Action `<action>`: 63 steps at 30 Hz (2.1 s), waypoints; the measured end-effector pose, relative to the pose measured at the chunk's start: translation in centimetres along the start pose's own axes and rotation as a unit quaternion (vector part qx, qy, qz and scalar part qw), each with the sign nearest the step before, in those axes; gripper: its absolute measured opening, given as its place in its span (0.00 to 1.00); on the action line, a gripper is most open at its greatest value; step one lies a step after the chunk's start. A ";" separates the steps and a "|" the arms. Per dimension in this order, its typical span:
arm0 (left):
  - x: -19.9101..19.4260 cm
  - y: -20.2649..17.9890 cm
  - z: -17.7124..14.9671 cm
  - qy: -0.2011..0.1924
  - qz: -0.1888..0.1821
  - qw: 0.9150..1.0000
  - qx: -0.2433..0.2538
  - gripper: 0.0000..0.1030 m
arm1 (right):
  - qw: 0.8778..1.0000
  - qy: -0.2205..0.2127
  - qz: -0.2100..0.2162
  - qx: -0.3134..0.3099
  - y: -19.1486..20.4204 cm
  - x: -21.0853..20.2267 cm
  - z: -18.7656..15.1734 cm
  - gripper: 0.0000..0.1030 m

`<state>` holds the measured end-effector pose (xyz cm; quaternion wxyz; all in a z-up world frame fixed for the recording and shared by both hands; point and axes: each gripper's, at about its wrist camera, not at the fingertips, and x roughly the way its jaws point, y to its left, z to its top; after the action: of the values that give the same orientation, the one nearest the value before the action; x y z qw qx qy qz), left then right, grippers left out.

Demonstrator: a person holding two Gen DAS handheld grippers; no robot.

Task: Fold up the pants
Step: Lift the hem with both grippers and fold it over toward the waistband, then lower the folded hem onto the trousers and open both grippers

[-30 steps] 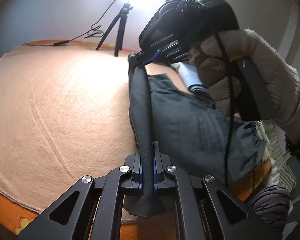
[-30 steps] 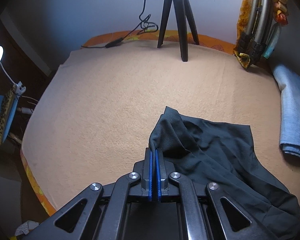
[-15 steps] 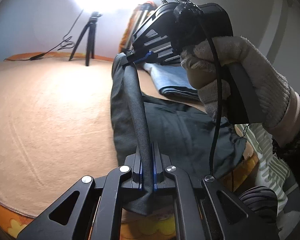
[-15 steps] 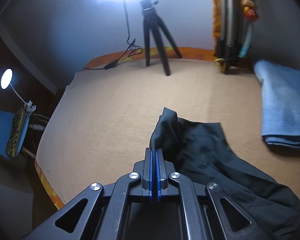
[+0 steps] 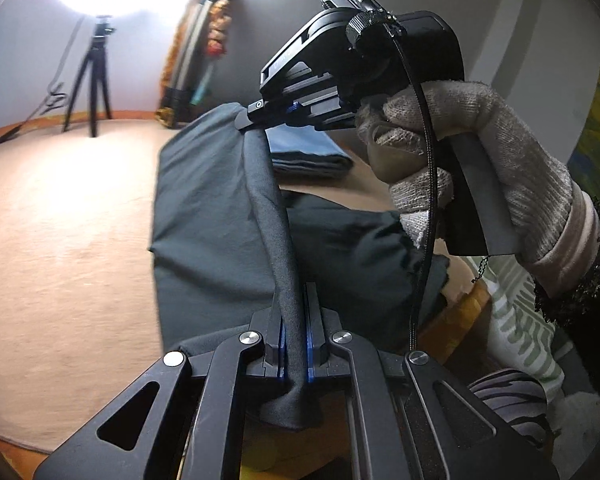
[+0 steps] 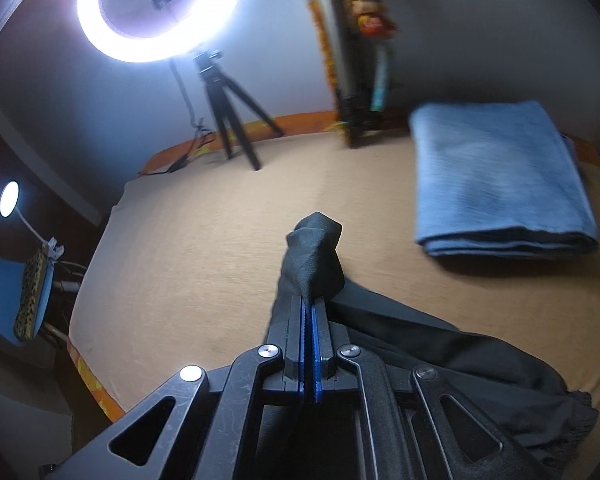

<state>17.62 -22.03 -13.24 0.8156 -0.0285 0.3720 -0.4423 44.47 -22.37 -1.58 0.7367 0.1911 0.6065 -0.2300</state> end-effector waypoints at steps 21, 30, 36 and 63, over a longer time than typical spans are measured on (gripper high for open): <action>5.7 -6.5 -0.2 0.049 -0.063 0.996 0.040 0.05 | 0.997 -0.016 -0.030 0.070 -11.7 -4.0 -3.2 0.00; 7.8 -9.5 0.1 0.062 -0.093 0.992 0.059 0.05 | 0.995 -0.019 -0.046 0.090 -15.7 -5.7 -4.3 0.00; 8.9 -11.7 0.1 0.071 -0.111 0.988 0.075 0.05 | 0.993 -0.020 -0.059 0.104 -18.4 -6.6 -5.2 0.00; 12.0 -15.8 -1.2 0.093 -0.113 0.984 0.098 0.07 | 0.986 0.006 -0.108 0.131 -25.5 -4.8 -6.8 0.00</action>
<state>9.75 -40.20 -15.11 0.7211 0.0510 0.3958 -0.5663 23.66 -38.94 1.77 0.6726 0.2206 0.5927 -0.3843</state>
